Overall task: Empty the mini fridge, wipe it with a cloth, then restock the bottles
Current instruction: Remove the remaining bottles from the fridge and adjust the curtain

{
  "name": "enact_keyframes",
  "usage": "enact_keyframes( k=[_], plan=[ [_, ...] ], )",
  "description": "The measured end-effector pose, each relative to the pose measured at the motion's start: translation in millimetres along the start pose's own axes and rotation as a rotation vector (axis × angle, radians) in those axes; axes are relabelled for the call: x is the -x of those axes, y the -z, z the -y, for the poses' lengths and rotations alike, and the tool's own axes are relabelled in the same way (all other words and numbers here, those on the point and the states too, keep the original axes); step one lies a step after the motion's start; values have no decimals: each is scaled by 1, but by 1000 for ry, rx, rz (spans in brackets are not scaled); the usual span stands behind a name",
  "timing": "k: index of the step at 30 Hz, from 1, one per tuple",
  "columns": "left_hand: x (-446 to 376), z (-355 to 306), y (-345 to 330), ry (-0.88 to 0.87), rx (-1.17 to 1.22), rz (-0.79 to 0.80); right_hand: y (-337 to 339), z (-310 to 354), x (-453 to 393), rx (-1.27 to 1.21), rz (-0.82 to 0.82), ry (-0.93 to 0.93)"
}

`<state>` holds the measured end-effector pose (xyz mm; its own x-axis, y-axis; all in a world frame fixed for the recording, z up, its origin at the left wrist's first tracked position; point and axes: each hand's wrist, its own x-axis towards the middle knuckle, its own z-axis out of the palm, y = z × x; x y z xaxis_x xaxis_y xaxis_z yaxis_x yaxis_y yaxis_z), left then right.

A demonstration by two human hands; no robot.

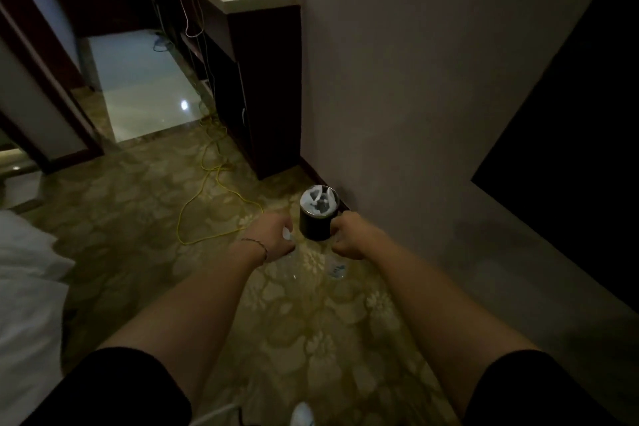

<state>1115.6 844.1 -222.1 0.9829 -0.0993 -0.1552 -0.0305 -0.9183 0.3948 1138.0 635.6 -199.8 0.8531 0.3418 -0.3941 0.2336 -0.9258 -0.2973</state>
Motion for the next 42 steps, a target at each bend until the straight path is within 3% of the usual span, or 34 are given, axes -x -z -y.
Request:
enact_keyframes(
  k=[8,14,22,34,42],
  plan=[
    [-195,29,12,-41,-85,88,46,-31,-185,-9,25,-66],
    [-348,62,-8,-80,21,157,70,-71,-324,-31,47,-177],
    [-492,100,-53,-76,10,212,57,-109,-478,-102,71,-228],
    [-659,174,-268,-37,-13,263,-91,-215,-676,-89,123,-199],
    [-714,217,-385,-77,-58,335,-187,-270,-755,-92,159,-179]
  ],
)
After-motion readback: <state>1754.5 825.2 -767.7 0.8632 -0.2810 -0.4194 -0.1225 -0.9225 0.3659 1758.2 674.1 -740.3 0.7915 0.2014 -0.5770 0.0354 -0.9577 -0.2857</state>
